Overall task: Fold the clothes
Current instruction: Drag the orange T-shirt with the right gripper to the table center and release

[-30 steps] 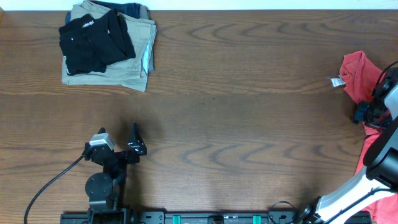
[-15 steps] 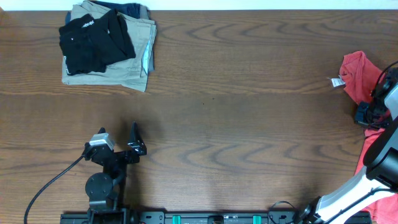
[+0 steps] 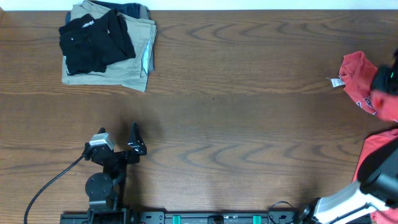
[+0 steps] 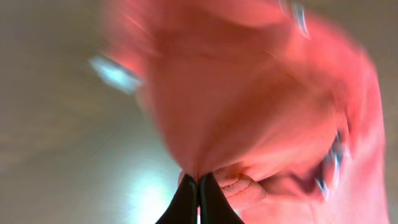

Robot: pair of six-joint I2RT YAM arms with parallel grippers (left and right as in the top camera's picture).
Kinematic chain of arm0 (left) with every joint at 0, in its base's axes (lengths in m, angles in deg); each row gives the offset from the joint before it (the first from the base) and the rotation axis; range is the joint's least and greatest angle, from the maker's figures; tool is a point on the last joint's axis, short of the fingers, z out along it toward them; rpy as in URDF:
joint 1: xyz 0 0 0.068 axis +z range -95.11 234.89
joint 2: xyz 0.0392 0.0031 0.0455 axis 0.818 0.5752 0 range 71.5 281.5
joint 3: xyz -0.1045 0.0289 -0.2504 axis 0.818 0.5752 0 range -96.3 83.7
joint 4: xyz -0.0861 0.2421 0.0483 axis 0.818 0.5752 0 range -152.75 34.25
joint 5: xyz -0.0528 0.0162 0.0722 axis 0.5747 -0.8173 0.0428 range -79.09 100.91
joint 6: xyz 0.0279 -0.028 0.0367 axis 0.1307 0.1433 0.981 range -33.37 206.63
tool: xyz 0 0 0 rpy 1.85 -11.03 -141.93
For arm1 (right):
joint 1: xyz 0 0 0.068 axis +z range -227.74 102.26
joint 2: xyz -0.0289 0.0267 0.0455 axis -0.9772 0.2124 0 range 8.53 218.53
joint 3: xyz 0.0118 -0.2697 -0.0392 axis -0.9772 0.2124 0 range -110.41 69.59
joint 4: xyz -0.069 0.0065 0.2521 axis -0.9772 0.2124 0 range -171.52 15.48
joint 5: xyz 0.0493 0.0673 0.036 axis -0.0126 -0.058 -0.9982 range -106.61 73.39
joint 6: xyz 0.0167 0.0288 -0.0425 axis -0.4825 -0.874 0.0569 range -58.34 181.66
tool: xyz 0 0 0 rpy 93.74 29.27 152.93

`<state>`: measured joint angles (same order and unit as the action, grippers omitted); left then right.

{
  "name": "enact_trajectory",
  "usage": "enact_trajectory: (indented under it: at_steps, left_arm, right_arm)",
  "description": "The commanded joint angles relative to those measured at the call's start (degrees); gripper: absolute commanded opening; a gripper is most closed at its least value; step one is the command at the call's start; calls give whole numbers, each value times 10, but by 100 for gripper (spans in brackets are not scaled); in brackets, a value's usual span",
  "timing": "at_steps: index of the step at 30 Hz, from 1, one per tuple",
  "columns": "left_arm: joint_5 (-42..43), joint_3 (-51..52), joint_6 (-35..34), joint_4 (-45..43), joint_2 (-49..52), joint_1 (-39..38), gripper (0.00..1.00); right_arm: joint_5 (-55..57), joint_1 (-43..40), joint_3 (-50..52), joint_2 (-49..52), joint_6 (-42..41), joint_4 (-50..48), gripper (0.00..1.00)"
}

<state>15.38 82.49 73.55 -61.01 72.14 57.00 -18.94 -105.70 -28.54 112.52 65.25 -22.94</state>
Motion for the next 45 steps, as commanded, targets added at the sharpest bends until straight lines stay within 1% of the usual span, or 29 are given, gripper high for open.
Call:
enact_trajectory:
  at_steps: [1,2,7,12,16,19,21,24,25,26,27,28,29,31,33,34,37,39,43,45]
  left_arm:
    - [6,10,8,19,0,0,98]
    - [6,10,8,19,0,0,98]
    - [6,10,8,19,0,0,98]
    - [6,10,8,19,0,0,98]
    - [6,10,8,19,0,0,98]
    - [6,10,7,19,0,0,98]
    - [6,10,8,19,0,0,98]
    - [6,10,8,19,0,0,98]
    - [6,10,8,19,0,0,98]
    - [6,10,8,19,0,0,98]
    - [6,10,8,19,0,0,98]
    - [6,10,8,19,0,0,98]
    - [6,10,8,19,0,0,98]
    - [6,10,8,19,0,0,98]
    - [6,10,8,19,0,0,98]
    - [6,10,8,19,0,0,98]
    - [6,10,8,19,0,0,98]
    - [6,10,8,19,0,0,98]
    - [6,10,8,19,0,0,98]
    - [6,10,8,19,0,0,98]
  right_arm:
    - [-160,59,-41,-54,-4,1,1]
    - [-172,81,-47,-64,-9,-1,1]
    - [-190,239,-57,-106,-21,-1,1]
    - [-194,435,-57,-114,-64,-7,1]
    - [-196,578,-58,-114,-78,-28,1]
    - [-170,655,-63,-114,-115,-59,1]
    - [-160,678,-65,-114,-140,-76,1]
    - [-168,685,-66,-114,-164,-94,1]
    - [-175,684,-66,-114,-164,-94,7]
    - [-186,684,-66,-114,-164,-93,18]
    - [-200,684,-65,-114,-164,-88,26]
    - [-213,684,-65,-114,-164,-83,32]
    - [-223,684,-65,-114,-164,-76,43]
    - [-226,684,-66,-114,-164,-60,67]
    - [-219,681,-66,-115,-155,-42,96]
    - [-210,677,-66,-117,-155,-32,99]
    - [-156,647,-66,-128,-160,13,99]
    - [-109,615,-66,-138,-181,44,99]
    - [-10,515,-66,-161,-241,108,99]
    - [23,459,-66,-169,-254,135,99]
